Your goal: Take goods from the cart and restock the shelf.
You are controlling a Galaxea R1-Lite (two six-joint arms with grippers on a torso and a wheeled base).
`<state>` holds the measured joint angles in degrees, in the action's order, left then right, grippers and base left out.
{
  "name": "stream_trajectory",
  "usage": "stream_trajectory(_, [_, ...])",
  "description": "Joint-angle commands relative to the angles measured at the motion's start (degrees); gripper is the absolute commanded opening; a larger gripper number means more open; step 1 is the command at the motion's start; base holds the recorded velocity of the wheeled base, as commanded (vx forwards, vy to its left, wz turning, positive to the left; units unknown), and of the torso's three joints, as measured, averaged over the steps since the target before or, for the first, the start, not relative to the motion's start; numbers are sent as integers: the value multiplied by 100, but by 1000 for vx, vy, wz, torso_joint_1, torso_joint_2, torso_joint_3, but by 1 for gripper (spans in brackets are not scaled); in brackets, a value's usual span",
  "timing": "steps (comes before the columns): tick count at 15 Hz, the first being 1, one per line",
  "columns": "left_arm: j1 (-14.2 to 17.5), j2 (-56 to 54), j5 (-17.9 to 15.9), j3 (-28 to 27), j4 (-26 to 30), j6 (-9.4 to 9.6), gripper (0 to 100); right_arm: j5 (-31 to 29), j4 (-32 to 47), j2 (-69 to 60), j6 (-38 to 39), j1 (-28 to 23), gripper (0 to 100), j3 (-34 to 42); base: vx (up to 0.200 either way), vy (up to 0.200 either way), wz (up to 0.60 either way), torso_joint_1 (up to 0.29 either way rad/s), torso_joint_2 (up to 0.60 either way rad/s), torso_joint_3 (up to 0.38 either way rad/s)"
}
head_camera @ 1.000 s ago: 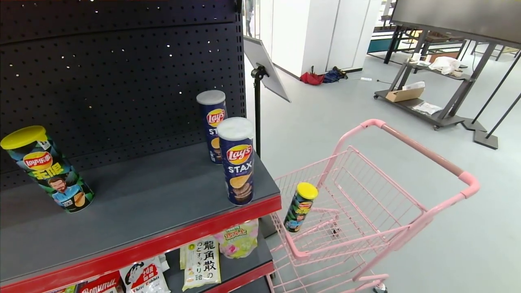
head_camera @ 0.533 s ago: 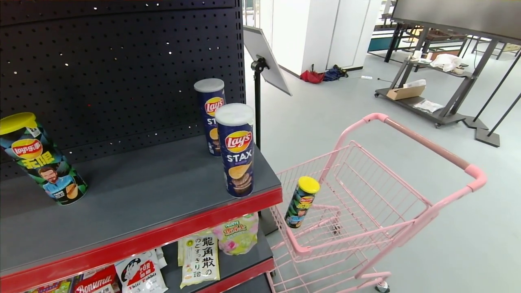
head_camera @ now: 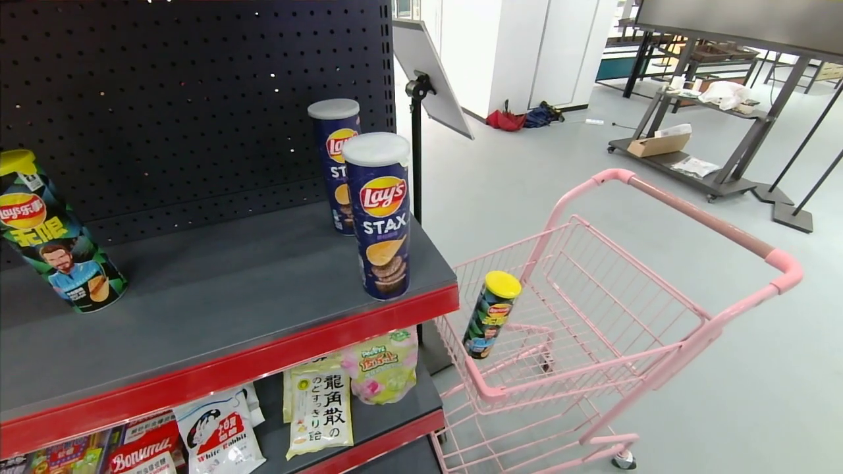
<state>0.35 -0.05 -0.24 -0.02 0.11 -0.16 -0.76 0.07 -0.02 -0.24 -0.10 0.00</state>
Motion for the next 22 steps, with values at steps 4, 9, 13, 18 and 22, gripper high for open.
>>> stream_trajectory(4, [0, 5, -2, 2, -2, -2, 100, 5, -7, 2, -2, 1, 100, 0, 0, 0, 0, -156, 399, 247])
stream_trajectory(9, [0, 5, -2, 2, -11, -2, 100, 5, 1, 2, -2, 1, 100, 0, 0, 0, 0, -188, 534, 343])
stream_trajectory(13, [9, 5, -2, 2, -11, -2, 100, 5, 1, 2, -11, 1, 100, 0, 0, 0, 0, -168, 537, 362])
stream_trajectory(18, [0, 5, -2, 2, -11, -2, 100, 23, 1, 2, -2, 1, 100, 0, 0, 0, 0, -46, 161, 112])
stream_trajectory(22, [9, 5, -2, 2, -2, 7, 100, 67, 10, 1207, 200, 27, 100, -1345, 0, 0, 0, 0, 0, 0])
